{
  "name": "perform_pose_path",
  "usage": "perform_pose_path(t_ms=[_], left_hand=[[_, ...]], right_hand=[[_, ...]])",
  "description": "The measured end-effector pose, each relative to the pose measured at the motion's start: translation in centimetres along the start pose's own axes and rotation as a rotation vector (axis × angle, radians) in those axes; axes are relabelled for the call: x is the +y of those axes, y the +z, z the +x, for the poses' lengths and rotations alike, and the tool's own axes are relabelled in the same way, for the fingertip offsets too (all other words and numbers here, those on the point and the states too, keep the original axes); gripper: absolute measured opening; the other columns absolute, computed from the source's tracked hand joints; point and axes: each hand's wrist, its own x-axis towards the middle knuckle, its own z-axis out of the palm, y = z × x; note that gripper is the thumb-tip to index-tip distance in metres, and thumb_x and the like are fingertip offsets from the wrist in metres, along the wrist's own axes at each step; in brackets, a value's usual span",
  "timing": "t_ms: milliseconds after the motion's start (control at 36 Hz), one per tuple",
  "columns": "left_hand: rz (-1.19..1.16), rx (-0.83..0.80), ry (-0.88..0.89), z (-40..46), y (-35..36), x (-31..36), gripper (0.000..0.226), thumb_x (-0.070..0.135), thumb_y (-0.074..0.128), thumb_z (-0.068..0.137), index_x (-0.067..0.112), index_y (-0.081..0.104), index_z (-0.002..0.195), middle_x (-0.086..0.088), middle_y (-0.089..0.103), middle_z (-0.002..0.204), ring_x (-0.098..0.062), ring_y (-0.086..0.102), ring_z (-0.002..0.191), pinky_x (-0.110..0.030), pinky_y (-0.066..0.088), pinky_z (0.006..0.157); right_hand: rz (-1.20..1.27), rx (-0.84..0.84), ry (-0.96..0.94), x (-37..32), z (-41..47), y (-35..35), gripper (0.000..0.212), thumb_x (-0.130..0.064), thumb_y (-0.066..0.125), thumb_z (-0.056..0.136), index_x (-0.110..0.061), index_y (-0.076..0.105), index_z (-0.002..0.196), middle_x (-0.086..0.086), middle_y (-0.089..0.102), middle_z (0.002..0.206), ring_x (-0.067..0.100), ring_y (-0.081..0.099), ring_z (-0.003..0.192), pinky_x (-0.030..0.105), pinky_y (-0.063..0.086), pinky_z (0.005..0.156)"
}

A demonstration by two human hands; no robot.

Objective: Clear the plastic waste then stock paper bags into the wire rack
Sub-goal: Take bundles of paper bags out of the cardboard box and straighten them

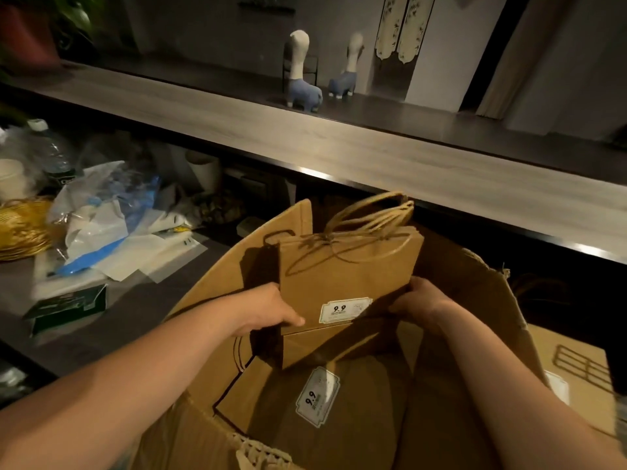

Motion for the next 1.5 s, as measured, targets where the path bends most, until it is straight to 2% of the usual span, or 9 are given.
perform_pose_path(t_ms=[83, 194, 528, 639, 806, 1083, 1278, 1417, 1500], left_hand=[[0.029, 0.049, -0.015, 0.0, 0.3, 0.1, 0.048, 0.021, 0.073, 0.084, 0.024, 0.043, 0.121, 0.005, 0.054, 0.119, -0.019, 0.049, 0.118, -0.038, 0.044, 0.101], [0.014, 0.063, -0.003, 0.0, 0.3, 0.0, 0.042, 0.019, 0.071, 0.085, 0.025, 0.043, 0.116, 0.006, 0.054, 0.114, -0.018, 0.050, 0.116, -0.038, 0.047, 0.100], [0.058, 0.112, 0.055, -0.1, 0.0, 0.0, 0.047, 0.026, 0.066, 0.090, 0.020, 0.044, 0.131, 0.005, 0.054, 0.124, -0.020, 0.051, 0.118, -0.040, 0.049, 0.099], [0.011, 0.229, 0.227, -0.6, -1.0, 0.7, 0.051, 0.021, 0.066, 0.090, 0.024, 0.046, 0.136, 0.004, 0.058, 0.130, -0.019, 0.053, 0.121, -0.043, 0.044, 0.105], [-0.283, 0.376, 0.529, -3.7, -1.6, 3.0, 0.032, 0.011, 0.059, 0.094, 0.026, 0.053, 0.122, 0.009, 0.066, 0.113, -0.010, 0.062, 0.108, -0.038, 0.052, 0.092], [-0.735, 0.244, 0.649, -9.6, 3.5, 10.7, 0.027, 0.008, 0.048, 0.097, 0.024, 0.059, 0.115, 0.000, 0.072, 0.104, -0.019, 0.070, 0.095, -0.037, 0.056, 0.074], [-0.681, 0.129, 0.622, -10.7, 11.2, 15.9, 0.024, 0.012, 0.050, 0.096, 0.027, 0.060, 0.111, 0.003, 0.074, 0.096, -0.018, 0.070, 0.089, -0.035, 0.056, 0.068], [-0.535, 0.040, 0.605, -9.6, 17.4, 18.5, 0.025, 0.013, 0.051, 0.095, 0.025, 0.055, 0.116, 0.002, 0.070, 0.107, -0.018, 0.067, 0.098, -0.039, 0.056, 0.081], [-0.418, 0.004, 0.557, -8.5, 21.2, 18.8, 0.026, 0.017, 0.052, 0.095, 0.028, 0.056, 0.118, 0.004, 0.069, 0.111, -0.019, 0.066, 0.102, -0.047, 0.054, 0.089]], right_hand=[[-0.006, -0.007, 0.026, 0.0, 0.2, 0.2, 0.034, 0.015, 0.059, 0.081, -0.008, 0.063, 0.105, 0.013, 0.067, 0.103, 0.030, 0.061, 0.103, 0.045, 0.051, 0.097], [0.020, -0.026, 0.012, -0.1, 0.4, 0.3, 0.031, 0.016, 0.058, 0.081, -0.010, 0.062, 0.098, 0.012, 0.066, 0.102, 0.028, 0.060, 0.101, 0.038, 0.050, 0.089], [-0.007, -0.023, -0.018, 0.1, 0.6, 0.6, 0.045, 0.002, 0.066, 0.086, -0.015, 0.055, 0.126, -0.002, 0.061, 0.106, 0.022, 0.056, 0.112, 0.039, 0.045, 0.102], [0.162, -0.071, -0.049, -1.3, -0.7, -0.4, 0.039, 0.001, 0.065, 0.086, -0.010, 0.056, 0.122, 0.004, 0.068, 0.106, 0.022, 0.062, 0.108, 0.042, 0.047, 0.102], [0.304, -0.078, -0.240, -6.0, -5.5, -2.8, 0.032, -0.006, 0.064, 0.090, -0.015, 0.058, 0.120, 0.011, 0.070, 0.108, 0.028, 0.069, 0.096, 0.039, 0.055, 0.079], [0.378, 0.026, -0.441, -6.4, -14.5, -10.6, 0.026, -0.018, 0.061, 0.094, -0.028, 0.057, 0.117, 0.004, 0.075, 0.098, 0.026, 0.074, 0.085, 0.036, 0.061, 0.068], [0.378, 0.192, -0.332, -0.7, -18.0, -18.0, 0.027, -0.022, 0.063, 0.090, -0.022, 0.059, 0.117, 0.010, 0.073, 0.103, 0.032, 0.070, 0.091, 0.042, 0.055, 0.075], [0.335, 0.346, -0.229, 4.5, -19.9, -21.4, 0.010, -0.020, 0.062, 0.093, -0.021, 0.060, 0.103, 0.007, 0.075, 0.091, 0.023, 0.072, 0.074, 0.033, 0.053, 0.061], [0.291, 0.416, -0.118, 8.3, -20.3, -22.3, 0.016, -0.023, 0.064, 0.092, -0.019, 0.060, 0.107, 0.009, 0.072, 0.096, 0.026, 0.070, 0.083, 0.036, 0.052, 0.065]])
